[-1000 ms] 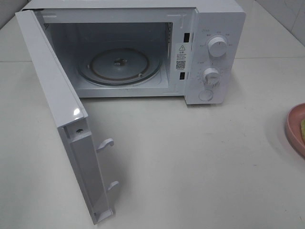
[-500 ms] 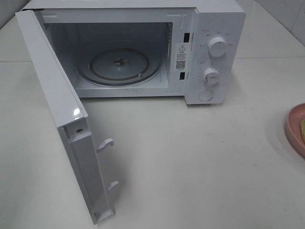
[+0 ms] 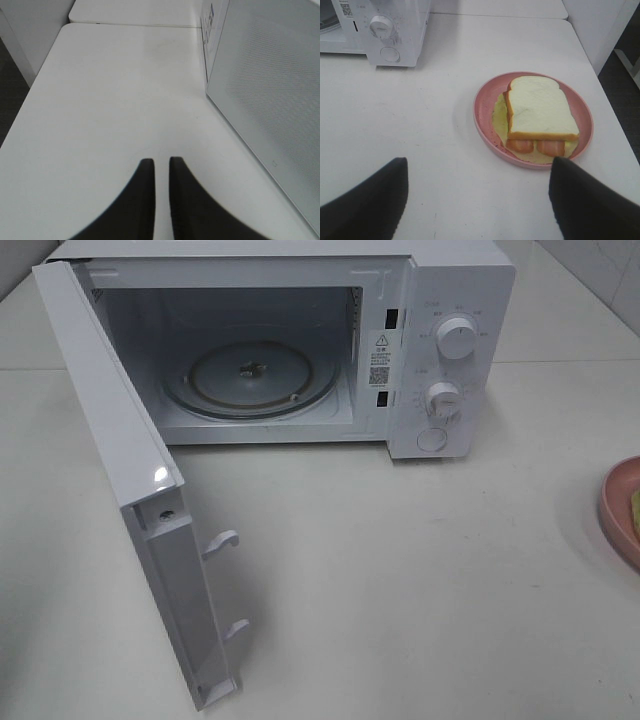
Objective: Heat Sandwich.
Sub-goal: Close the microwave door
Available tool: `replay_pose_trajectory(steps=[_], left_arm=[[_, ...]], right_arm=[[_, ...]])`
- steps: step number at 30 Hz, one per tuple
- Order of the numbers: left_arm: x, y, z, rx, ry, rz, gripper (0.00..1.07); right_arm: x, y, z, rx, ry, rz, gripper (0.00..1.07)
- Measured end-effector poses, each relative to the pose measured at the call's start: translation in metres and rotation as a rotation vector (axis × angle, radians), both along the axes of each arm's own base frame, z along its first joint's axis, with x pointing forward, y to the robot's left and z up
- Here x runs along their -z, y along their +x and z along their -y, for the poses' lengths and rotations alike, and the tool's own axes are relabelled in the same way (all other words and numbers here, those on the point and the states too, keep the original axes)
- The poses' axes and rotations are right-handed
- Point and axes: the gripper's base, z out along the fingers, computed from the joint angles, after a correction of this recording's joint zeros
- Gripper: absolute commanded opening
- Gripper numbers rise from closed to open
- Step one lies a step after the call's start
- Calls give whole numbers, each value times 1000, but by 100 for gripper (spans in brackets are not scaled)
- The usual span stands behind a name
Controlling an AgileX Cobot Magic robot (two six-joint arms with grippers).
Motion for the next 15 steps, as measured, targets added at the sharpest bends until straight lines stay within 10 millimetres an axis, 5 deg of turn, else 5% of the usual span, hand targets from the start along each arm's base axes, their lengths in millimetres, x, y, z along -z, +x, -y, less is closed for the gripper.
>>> replay_pose_trajectory(steps=[15], left_arm=[[53,50,-7,-39,35,222,0]], right_arm=[[0,0,0,0,0,0,76]])
